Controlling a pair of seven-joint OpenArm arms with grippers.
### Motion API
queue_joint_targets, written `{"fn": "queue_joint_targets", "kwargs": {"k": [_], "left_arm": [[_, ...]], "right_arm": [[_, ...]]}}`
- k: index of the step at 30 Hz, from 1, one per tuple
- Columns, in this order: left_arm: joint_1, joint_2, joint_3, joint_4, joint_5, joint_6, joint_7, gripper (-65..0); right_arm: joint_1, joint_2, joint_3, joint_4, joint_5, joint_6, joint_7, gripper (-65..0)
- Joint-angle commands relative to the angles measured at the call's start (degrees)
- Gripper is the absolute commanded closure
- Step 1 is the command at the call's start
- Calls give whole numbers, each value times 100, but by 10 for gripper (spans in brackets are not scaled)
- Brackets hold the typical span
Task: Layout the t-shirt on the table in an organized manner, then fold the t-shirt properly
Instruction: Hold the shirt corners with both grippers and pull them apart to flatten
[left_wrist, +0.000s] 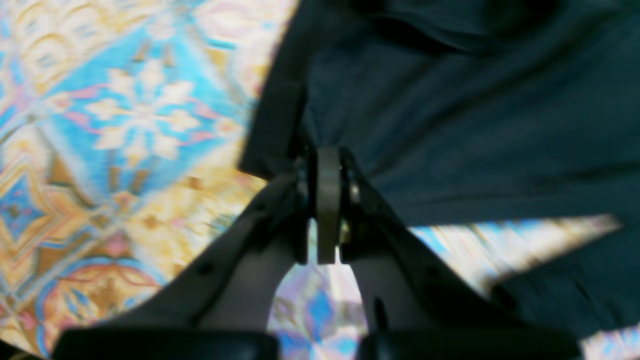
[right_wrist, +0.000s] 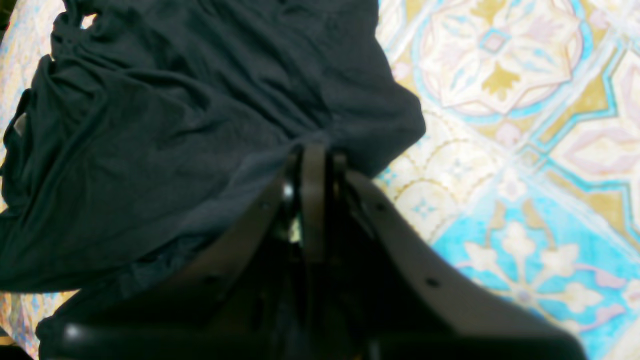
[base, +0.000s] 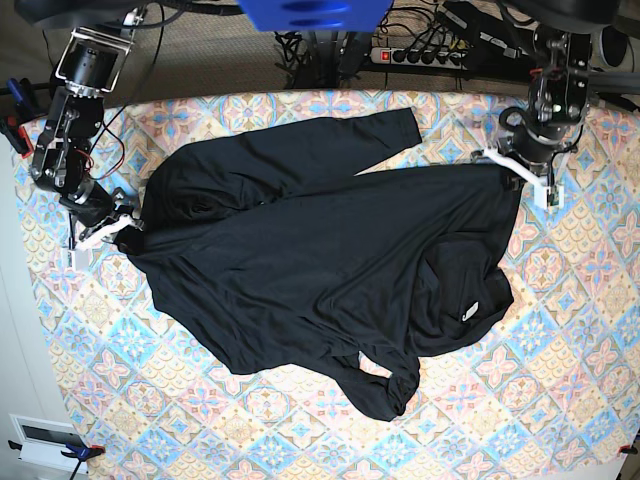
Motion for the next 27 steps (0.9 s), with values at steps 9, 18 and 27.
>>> {"fn": "queue_joint_targets", "kwargs": {"k": [9,18,27], "left_arm": [[390,-68,-208,124,90,57,-85,0],[399,143,-208,-78,116,66,-59,-1],[821,125,-200,-87,107,66,-50,-54]], "right_arm": [[87,120,27,113,111,28,91,0],[-265,146,27,113,111,1,91,0],[-432,146,80,113,-487,1,100,0]]}}
